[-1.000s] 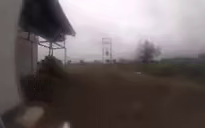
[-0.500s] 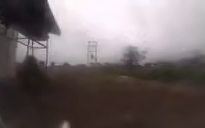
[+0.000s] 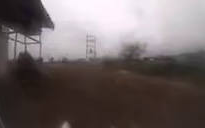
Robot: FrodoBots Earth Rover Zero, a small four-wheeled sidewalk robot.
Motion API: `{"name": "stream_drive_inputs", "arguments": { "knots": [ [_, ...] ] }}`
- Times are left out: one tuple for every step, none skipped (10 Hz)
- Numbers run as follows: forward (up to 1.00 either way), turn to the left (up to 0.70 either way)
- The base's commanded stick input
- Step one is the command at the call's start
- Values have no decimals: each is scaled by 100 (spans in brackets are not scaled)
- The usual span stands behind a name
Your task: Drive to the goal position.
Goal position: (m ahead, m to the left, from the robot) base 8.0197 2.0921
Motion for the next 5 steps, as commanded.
{"name": "stream_drive_inputs", "arguments": {
  "knots": [
    [70, 35],
    [70, 35],
    [70, 35],
    [70, 29],
    [70, 20]
  ]
}}
